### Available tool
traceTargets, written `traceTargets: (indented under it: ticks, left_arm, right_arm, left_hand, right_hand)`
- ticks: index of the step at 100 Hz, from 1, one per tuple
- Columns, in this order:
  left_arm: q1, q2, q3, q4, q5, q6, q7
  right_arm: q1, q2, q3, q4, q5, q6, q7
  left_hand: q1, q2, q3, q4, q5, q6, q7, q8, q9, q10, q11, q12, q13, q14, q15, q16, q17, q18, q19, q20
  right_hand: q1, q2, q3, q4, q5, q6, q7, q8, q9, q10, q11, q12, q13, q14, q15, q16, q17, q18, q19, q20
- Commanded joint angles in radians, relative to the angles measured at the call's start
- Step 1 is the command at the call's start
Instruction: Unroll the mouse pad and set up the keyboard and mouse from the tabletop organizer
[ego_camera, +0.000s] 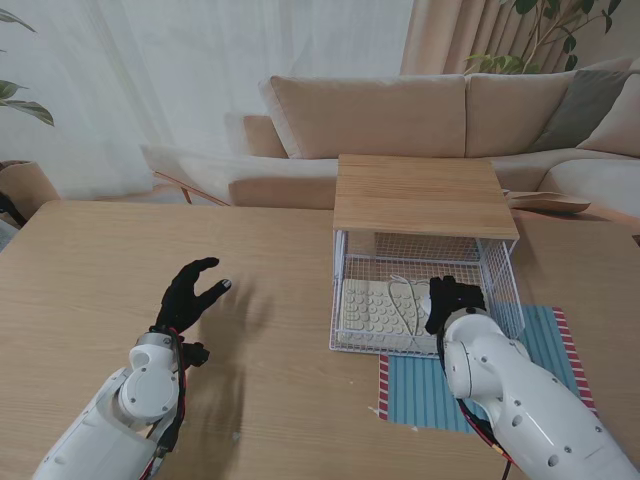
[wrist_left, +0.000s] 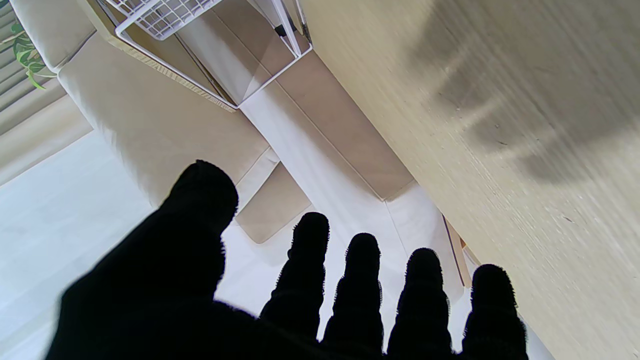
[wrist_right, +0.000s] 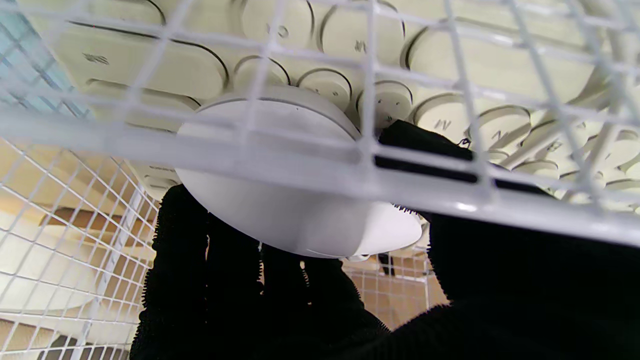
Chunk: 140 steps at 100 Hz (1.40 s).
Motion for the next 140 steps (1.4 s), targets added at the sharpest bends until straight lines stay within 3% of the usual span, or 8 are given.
traceTargets:
  ticks: [1,14,44,85,112,140]
  left_arm:
    - [0.001,-0.004,0.002,-0.002,0.002,0.002,-0.014]
    - [0.001,-0.005,0.002,-0.002,0.001,0.002,-0.013]
    - [0.001,-0.004,0.007,-0.001,0.001,0.004,-0.017]
    - [-0.003,-0.003,0.016,0.005,-0.001,0.004,-0.024]
    - [-0.001,-0.003,0.017,0.003,0.001,0.002,-0.023]
    - [0.002,-0.002,0.017,-0.001,0.002,-0.007,-0.026]
  right_arm:
    - [-0.013,-0.016,-0.007,0.015,0.014,0.003,0.009]
    - [-0.021,-0.019,0.008,-0.001,0.009,-0.012,-0.008]
    - [-0.049,-0.021,0.075,-0.079,-0.019,-0.089,-0.003]
    - [-0.088,-0.022,0.156,-0.174,-0.027,-0.170,0.017]
    - [-0.158,-0.023,0.248,-0.299,-0.051,-0.235,0.052]
    - [-0.268,-0.032,0.369,-0.412,-0.067,-0.280,0.001]
  left_hand:
    - [0.001,-0.013,0.019,0.041,-0.012,0.000,-0.011,-0.008,-0.022,0.011,-0.003,-0.006,-0.032,-0.007,-0.008,0.020,-0.013,0.002,-0.040,0.018]
    - [0.000,-0.014,0.019,0.041,-0.012,0.000,-0.011,-0.009,-0.021,0.011,-0.003,-0.005,-0.031,-0.006,-0.007,0.021,-0.013,0.002,-0.041,0.019]
    - [-0.001,-0.014,0.018,0.041,-0.015,0.006,-0.013,-0.009,-0.022,0.011,-0.002,-0.005,-0.031,-0.007,-0.005,0.022,-0.010,0.002,-0.047,0.020]
    - [-0.004,-0.015,0.019,0.041,-0.017,0.009,-0.014,-0.011,-0.022,0.011,-0.001,-0.004,-0.032,-0.006,-0.004,0.022,0.021,0.010,-0.115,0.024]
    - [-0.003,-0.015,0.018,0.041,-0.015,0.010,-0.014,-0.010,-0.022,0.011,-0.002,-0.005,-0.032,-0.007,-0.005,0.022,0.024,0.009,-0.129,0.045]
    - [-0.007,-0.014,0.017,0.041,-0.016,0.009,-0.014,-0.011,-0.022,0.009,-0.003,-0.005,-0.032,-0.007,-0.005,0.022,0.027,0.010,-0.140,0.059]
  right_hand:
    - [0.111,0.030,0.143,0.064,0.021,-0.041,0.073,0.027,0.033,-0.022,0.071,0.033,0.129,-0.061,0.198,0.064,0.023,0.001,0.053,0.030]
    - [0.158,-0.013,0.174,0.013,0.036,-0.037,0.103,0.018,0.062,-0.018,0.077,0.052,0.163,-0.048,0.234,0.022,0.058,0.005,0.070,0.047]
    - [0.213,-0.058,0.212,-0.004,0.056,-0.030,0.115,0.009,0.088,-0.009,0.080,0.056,0.192,-0.028,0.257,0.013,0.085,0.007,0.083,0.057]
    - [0.228,-0.061,0.219,-0.017,0.069,-0.029,0.117,0.001,0.099,-0.003,0.079,0.046,0.204,-0.026,0.279,0.016,0.096,0.005,0.095,0.069]
    - [0.250,-0.064,0.214,-0.022,0.070,-0.031,0.114,-0.003,0.100,-0.001,0.080,0.041,0.205,-0.024,0.287,0.023,0.100,0.004,0.101,0.077]
    - [0.273,-0.060,0.205,-0.031,0.074,-0.029,0.110,-0.007,0.105,0.006,0.078,0.034,0.203,-0.016,0.289,0.024,0.100,0.006,0.103,0.082]
